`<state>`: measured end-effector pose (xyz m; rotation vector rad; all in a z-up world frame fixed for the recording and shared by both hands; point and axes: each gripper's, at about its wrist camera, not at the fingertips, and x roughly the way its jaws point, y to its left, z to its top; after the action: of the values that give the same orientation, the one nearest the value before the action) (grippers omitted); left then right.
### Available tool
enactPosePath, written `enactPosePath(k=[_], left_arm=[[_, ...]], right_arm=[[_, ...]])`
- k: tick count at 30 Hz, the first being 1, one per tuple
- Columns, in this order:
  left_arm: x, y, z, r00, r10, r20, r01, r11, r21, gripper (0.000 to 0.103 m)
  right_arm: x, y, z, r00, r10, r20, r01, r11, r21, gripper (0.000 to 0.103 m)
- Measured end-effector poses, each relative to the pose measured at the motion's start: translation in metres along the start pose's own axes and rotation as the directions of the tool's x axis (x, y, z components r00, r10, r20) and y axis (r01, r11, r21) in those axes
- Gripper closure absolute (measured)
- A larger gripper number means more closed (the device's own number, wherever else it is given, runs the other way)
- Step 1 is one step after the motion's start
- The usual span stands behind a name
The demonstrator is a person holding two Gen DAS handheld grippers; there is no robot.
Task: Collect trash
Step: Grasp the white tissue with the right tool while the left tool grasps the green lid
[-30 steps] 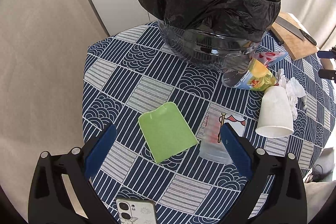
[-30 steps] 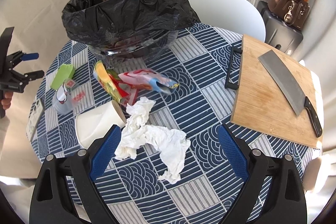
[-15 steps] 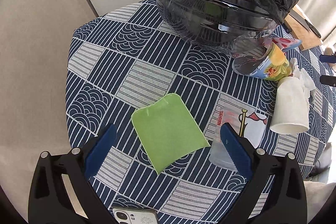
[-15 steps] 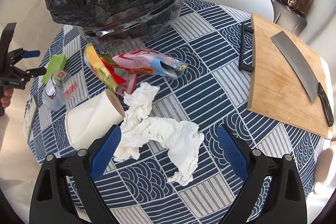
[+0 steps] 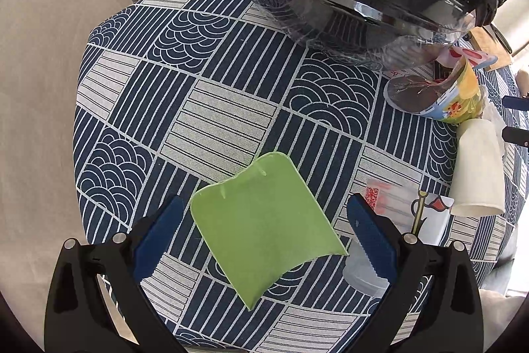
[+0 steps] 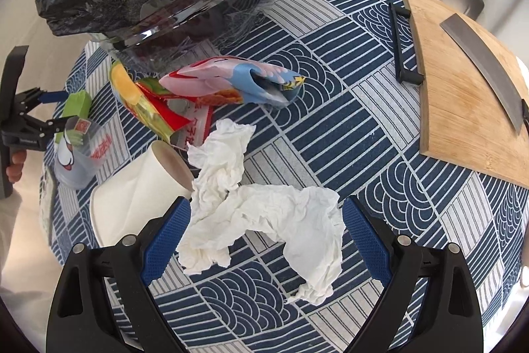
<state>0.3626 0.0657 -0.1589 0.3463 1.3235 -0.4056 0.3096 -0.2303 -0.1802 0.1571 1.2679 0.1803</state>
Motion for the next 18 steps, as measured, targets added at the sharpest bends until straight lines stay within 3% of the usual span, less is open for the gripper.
enactPosePath(k=[11, 18], left_arm=[[0.022, 0.005, 0.010, 0.999, -0.007, -0.040, 0.007, 1.000, 0.000, 0.006], [0.035, 0.012, 0.017, 0.998, -0.024, -0.054, 0.024, 1.000, 0.002, 0.006]], right_arm=[[0.021, 0.005, -0.003, 1.000, 0.010, -0.014, -0.009, 1.000, 0.018, 0.015], [0.027, 0.009, -0.005, 0.999, -0.037, 0.006, 0.037, 0.999, 0.007, 0.015]])
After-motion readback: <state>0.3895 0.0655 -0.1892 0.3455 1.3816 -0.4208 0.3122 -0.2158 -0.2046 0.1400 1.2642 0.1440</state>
